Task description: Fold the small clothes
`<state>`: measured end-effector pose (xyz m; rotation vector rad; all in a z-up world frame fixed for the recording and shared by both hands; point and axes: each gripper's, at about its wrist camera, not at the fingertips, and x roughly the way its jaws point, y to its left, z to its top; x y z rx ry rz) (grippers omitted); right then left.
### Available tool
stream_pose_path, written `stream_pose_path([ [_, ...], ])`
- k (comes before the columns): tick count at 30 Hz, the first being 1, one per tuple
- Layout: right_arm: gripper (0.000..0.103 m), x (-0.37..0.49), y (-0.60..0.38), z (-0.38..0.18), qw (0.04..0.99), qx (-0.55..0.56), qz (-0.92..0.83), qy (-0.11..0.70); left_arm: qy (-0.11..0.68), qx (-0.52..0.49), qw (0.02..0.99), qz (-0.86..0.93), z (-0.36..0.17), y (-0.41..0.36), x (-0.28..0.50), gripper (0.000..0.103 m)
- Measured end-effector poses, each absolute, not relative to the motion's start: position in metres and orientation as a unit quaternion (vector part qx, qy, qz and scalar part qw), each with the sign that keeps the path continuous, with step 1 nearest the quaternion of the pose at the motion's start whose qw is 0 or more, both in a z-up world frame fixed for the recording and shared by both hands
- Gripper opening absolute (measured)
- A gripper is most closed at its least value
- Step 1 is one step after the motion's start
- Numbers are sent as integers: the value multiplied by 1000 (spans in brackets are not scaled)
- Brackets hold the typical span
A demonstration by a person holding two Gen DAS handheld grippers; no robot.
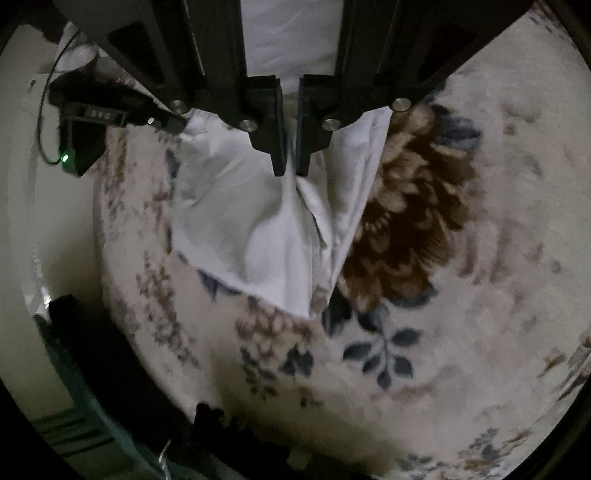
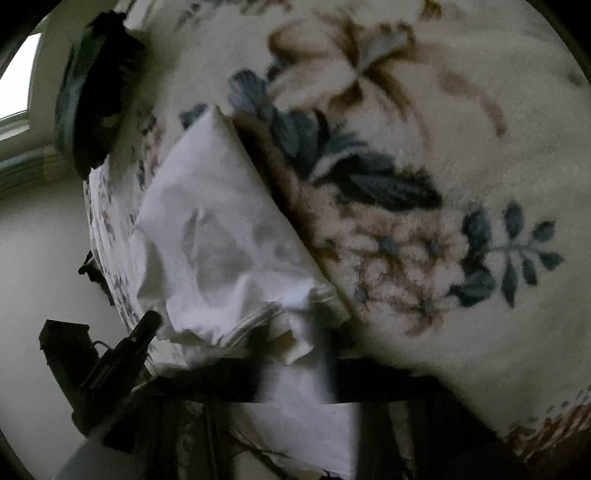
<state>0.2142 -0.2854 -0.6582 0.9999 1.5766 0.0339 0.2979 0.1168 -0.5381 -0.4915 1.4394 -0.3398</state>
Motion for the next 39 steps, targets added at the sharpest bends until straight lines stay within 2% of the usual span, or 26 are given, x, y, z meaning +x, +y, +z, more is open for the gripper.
stream_pose_path([
  [5,2,210,-281,-638,604,441,13,664,651,-214,715,-139,-537,135,305,3],
  [8,3,212,-273,-641,600,405,12,690,668,-210,701,-132,-550,139,300,5],
  [11,4,210,-271,-651,567,424,17,706,692,-203,682,-120,-555,139,291,6],
  [12,5,209,-271,-652,561,432,19,706,695,-213,677,-113,-552,141,286,7],
  [13,14,208,-272,-653,560,437,20,704,697,-225,673,-106,-549,142,281,9],
  [14,21,207,-273,-652,560,442,17,701,695,-245,668,-105,-545,142,275,13],
  [15,33,207,-274,-654,557,448,18,699,693,-268,661,-105,-543,141,270,24],
  [16,36,206,-274,-656,552,458,20,696,692,-287,654,-106,-544,138,266,38],
  [18,36,203,-271,-662,539,478,26,693,696,-345,619,-116,-556,126,259,52],
  [23,36,195,-259,-683,508,515,15,690,705,-413,567,-104,-598,95,259,52],
  [25,36,191,-254,-689,499,526,5,689,696,-429,568,-97,-605,90,260,48],
  [26,33,190,-252,-691,501,528,0,686,690,-429,575,-93,-605,91,260,43],
  [27,18,188,-250,-691,507,526,-8,683,687,-421,585,-96,-602,90,261,10],
  [28,8,187,-248,-690,513,523,-10,681,689,-409,590,-98,-599,89,262,2],
  [30,4,185,-244,-685,526,513,-19,678,681,-389,612,-103,-585,93,263,2],
  [36,4,179,-234,-682,535,461,-17,708,712,-330,610,-107,-589,108,267,5],
  [38,5,179,-234,-684,528,442,-21,725,730,-309,600,-111,-583,110,265,11],
  [39,5,181,-235,-682,530,431,-19,730,732,-295,603,-117,-573,112,263,24],
])
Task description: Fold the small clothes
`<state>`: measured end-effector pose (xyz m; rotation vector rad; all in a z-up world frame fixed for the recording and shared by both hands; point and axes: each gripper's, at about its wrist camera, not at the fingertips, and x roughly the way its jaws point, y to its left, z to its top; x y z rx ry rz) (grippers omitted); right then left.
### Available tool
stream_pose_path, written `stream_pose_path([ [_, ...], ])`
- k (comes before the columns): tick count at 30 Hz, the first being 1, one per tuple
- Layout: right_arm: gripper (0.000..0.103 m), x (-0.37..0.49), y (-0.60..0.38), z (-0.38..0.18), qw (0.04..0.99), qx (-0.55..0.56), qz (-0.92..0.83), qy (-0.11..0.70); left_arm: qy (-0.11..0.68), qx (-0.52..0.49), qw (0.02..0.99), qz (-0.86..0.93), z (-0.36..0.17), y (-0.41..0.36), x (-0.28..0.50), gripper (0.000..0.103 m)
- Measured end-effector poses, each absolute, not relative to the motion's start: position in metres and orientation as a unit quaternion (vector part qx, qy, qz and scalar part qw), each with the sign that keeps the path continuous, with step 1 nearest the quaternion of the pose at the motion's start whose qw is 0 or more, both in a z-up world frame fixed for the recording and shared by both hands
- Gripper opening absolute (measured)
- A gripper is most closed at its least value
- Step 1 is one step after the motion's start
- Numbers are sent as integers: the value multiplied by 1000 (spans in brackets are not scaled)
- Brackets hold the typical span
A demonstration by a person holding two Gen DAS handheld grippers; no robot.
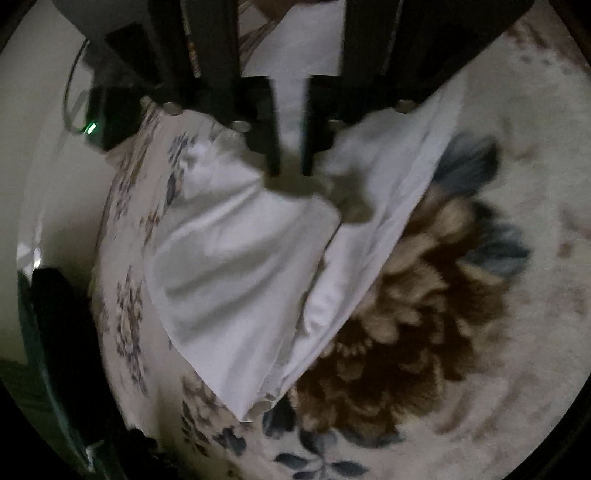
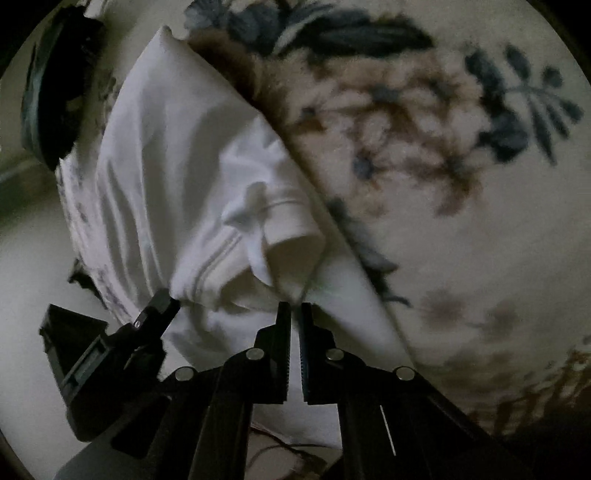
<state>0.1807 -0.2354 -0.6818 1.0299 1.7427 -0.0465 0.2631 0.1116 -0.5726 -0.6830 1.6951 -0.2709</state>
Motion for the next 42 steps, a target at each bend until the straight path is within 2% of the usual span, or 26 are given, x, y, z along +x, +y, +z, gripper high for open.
stream_pose_path([
  [1,8,183,-237,-677,533,418,-15,735,729,-291,607,-124,-565,113,261,37],
  [2,11,186,-238,-670,538,408,-9,737,723,-288,615,-129,-555,117,259,41],
  [4,37,193,-245,-651,553,407,8,727,704,-284,636,-139,-534,119,267,43],
  [6,46,202,-254,-635,568,413,16,711,680,-291,656,-149,-522,120,285,44],
  [8,46,219,-260,-627,577,432,27,692,658,-300,672,-159,-523,115,310,50],
  [12,46,275,-258,-641,579,484,71,652,657,-300,673,-158,-565,102,363,50],
  [17,46,340,-244,-682,563,506,86,648,668,-293,666,-158,-599,99,388,50],
  [23,46,364,-260,-684,594,476,25,648,662,-303,667,-160,-595,109,387,50],
  [27,46,360,-265,-676,591,480,25,648,647,-286,690,-156,-570,118,378,50],
  [29,46,352,-268,-664,598,473,35,646,633,-264,709,-163,-550,120,366,50],
  [31,46,328,-283,-658,603,458,48,651,623,-234,726,-173,-530,121,349,66],
  [33,55,298,-290,-644,603,451,59,655,620,-217,731,-185,-516,126,324,76],
  [38,56,210,-283,-631,583,425,66,690,649,-241,701,-175,-507,155,239,77],
  [42,56,124,-268,-641,551,399,57,731,693,-251,665,-122,-529,188,151,77],
])
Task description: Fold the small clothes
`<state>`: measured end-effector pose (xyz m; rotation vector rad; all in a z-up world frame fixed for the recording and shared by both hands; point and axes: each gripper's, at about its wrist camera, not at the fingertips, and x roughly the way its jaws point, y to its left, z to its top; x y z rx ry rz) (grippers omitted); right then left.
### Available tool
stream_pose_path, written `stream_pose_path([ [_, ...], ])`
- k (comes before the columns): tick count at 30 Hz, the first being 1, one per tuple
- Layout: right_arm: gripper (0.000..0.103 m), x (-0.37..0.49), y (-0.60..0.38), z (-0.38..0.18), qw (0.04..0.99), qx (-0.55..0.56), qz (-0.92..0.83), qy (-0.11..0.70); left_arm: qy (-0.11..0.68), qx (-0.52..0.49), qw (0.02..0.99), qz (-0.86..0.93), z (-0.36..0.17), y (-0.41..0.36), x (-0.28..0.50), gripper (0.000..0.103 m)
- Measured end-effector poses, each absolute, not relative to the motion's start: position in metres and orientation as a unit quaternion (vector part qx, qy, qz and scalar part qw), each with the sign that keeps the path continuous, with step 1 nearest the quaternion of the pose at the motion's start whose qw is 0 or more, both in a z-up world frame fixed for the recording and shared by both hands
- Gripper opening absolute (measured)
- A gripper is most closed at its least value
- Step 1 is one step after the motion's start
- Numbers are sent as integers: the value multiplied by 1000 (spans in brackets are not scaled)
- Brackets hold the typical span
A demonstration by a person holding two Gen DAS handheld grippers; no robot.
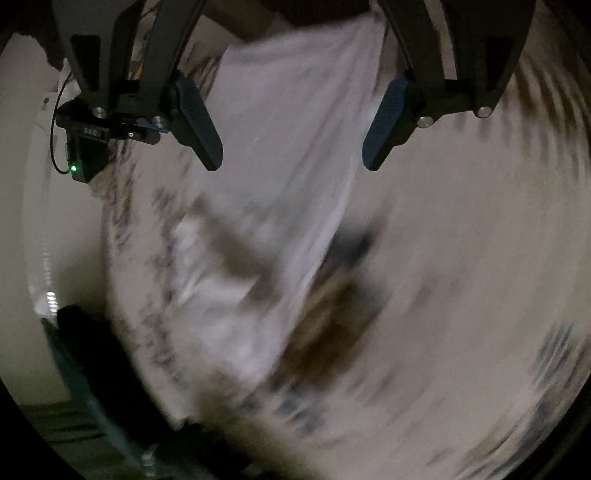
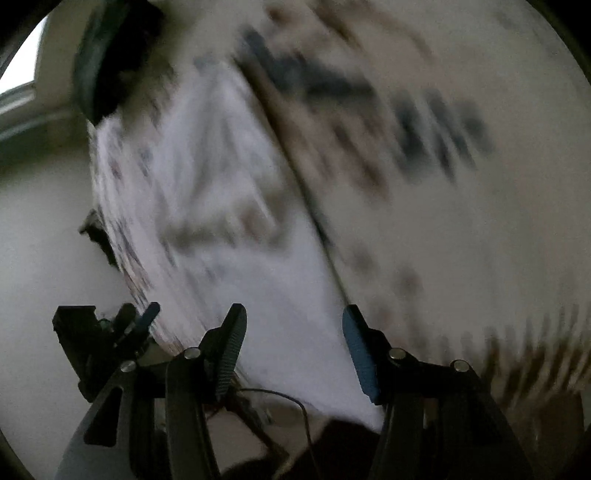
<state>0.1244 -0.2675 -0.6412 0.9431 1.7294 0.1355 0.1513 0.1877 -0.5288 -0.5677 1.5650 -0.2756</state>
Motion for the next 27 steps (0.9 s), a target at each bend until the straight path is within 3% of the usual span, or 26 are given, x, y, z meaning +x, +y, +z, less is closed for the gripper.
stream_pose_path([
  [8,56,16,-230,-693,489,403,55,772,761,-260,585,-107,-600,198,58,77],
  [12,56,-5,-216,-711,480,400,53,779,747,-239,608,-126,-599,188,55,75],
  [14,56,-10,-210,-716,478,400,55,780,744,-218,618,-131,-594,182,55,55],
  [15,56,-12,-208,-718,478,401,56,780,741,-201,626,-136,-590,179,55,23],
  [16,56,-7,-203,-723,476,406,55,778,743,-198,624,-141,-589,174,55,6],
  [17,56,-7,-200,-725,475,411,55,776,741,-200,625,-145,-587,172,54,6],
  [18,54,-5,-196,-725,476,413,58,774,737,-198,630,-144,-584,172,53,6],
  [21,9,-3,-189,-720,486,412,68,767,727,-210,638,-146,-569,172,51,4],
  [27,7,0,-193,-692,496,447,88,739,703,-245,648,-160,-529,170,58,4],
])
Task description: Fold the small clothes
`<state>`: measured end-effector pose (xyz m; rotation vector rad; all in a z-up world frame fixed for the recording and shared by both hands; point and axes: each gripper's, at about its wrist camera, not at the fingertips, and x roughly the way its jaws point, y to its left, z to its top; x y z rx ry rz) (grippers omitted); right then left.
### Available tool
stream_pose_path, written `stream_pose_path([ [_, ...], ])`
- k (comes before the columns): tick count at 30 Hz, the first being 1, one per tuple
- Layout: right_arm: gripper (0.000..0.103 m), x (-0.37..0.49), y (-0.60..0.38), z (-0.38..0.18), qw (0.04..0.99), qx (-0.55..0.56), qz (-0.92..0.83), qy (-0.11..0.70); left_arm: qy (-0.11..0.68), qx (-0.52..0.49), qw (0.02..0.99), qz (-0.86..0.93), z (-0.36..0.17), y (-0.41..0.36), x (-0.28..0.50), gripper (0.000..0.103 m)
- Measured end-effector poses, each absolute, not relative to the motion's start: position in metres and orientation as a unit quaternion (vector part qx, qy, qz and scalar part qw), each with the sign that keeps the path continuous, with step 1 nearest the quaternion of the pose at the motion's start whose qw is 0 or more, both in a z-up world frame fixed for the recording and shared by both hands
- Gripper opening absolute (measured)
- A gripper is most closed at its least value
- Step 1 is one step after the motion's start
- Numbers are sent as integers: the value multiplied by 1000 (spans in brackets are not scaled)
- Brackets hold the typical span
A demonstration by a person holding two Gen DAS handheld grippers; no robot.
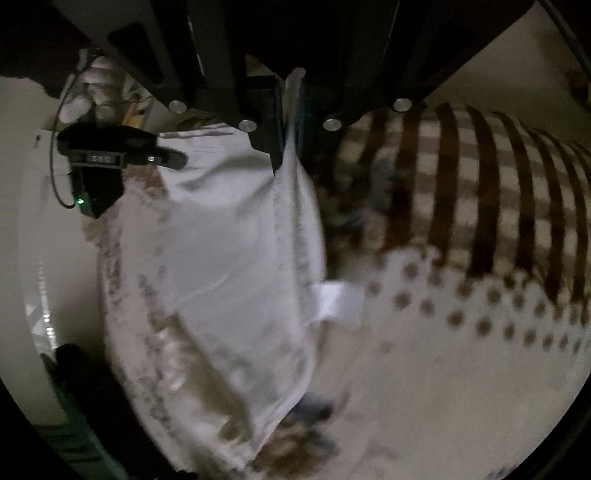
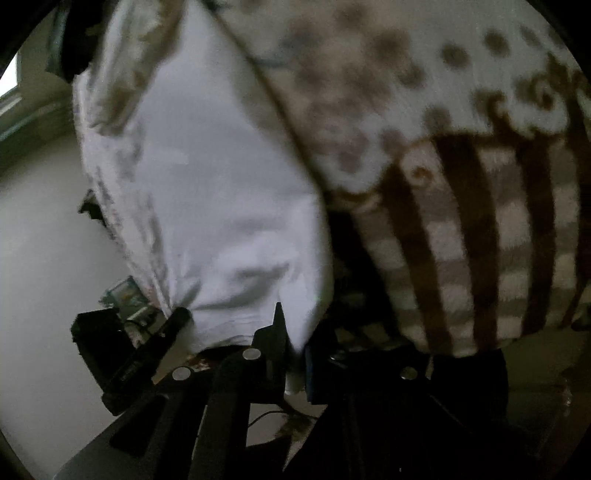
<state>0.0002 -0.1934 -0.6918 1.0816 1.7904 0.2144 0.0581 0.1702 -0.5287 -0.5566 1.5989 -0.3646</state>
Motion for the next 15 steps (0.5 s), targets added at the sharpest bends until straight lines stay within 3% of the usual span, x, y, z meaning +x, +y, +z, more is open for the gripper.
stream_pose_path([
  [8,7,56,-226,-619,541,484,124,676,627,-302,690,-202,-461,158,148,4],
  [15,7,168,-258,-596,573,528,123,615,584,-330,715,-199,-474,144,277,4],
])
